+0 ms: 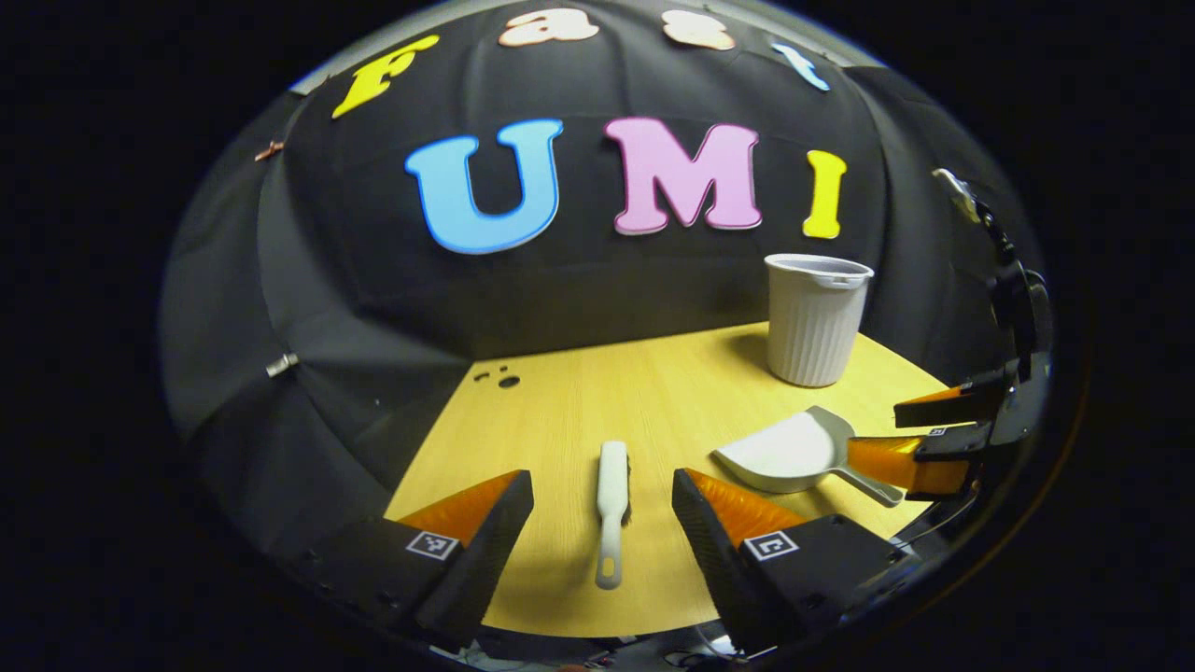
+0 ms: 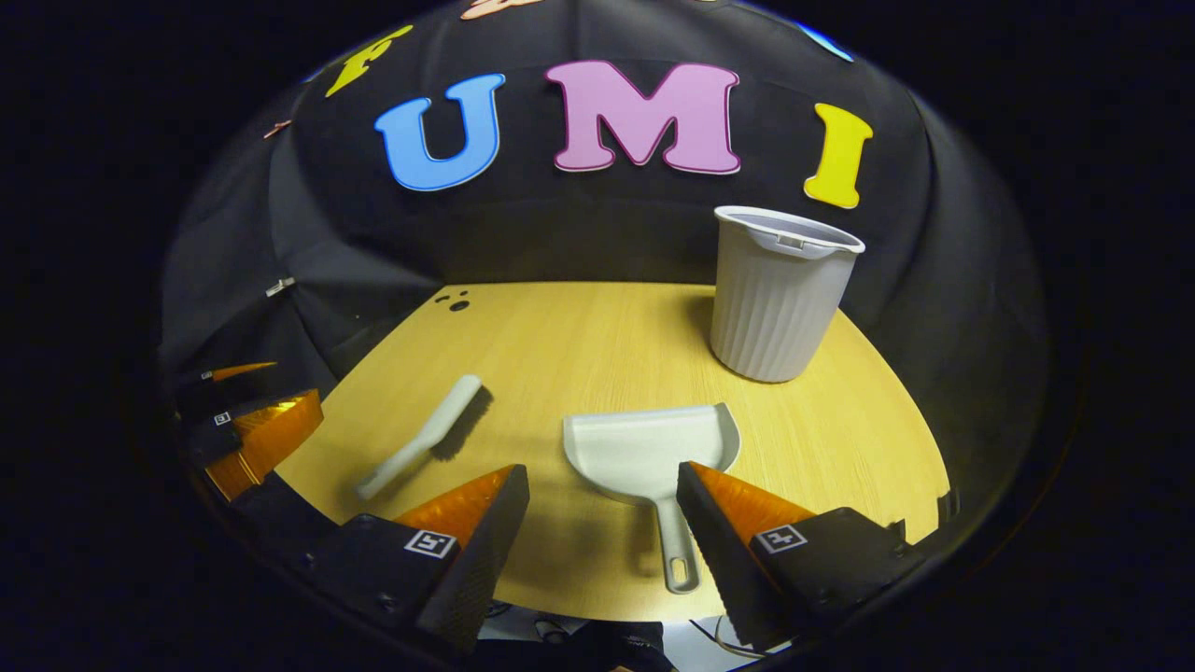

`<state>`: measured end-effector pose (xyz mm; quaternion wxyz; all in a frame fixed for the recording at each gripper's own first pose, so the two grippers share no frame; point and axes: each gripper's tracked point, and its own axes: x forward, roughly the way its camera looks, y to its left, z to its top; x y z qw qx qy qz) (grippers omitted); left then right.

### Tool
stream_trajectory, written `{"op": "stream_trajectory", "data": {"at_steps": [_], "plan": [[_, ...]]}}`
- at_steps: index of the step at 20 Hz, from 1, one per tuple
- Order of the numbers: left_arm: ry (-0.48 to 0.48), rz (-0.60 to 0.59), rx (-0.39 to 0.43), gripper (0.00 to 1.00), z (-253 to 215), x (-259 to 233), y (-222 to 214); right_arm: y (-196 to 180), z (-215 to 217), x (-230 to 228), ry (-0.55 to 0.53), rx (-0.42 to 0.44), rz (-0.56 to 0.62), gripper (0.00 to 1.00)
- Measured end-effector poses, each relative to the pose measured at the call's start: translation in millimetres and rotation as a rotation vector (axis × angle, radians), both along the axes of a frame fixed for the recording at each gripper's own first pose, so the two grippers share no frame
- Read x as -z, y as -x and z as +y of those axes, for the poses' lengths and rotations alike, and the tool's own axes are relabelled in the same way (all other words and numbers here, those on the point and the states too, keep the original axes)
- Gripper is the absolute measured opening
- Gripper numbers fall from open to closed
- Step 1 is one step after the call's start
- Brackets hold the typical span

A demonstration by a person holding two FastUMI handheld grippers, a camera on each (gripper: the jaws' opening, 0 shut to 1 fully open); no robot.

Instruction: Pick up the small broom and dustpan from the desktop, sweep the trash into the dustpan with the broom, and then empty the trash into the garbage bin.

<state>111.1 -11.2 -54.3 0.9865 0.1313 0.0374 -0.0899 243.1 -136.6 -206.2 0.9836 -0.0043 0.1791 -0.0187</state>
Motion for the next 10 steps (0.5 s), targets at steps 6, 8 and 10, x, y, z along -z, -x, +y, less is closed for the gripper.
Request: {"op": "stream_trajectory", "data": {"at_steps": [6,8,10], "plan": [[0.064,0.032,0.007,0.98,-6,32,52,36,8,13,-0.028,0.007,0.004,0.99],[0.121,0.076,0.01,0.98,-11,47,62,43,4,14,-0.036,0.024,0.01,1.0],[0.148,0.113,0.015,0.98,-12,56,69,47,0,15,-0.036,0.038,0.009,0.99]]}}
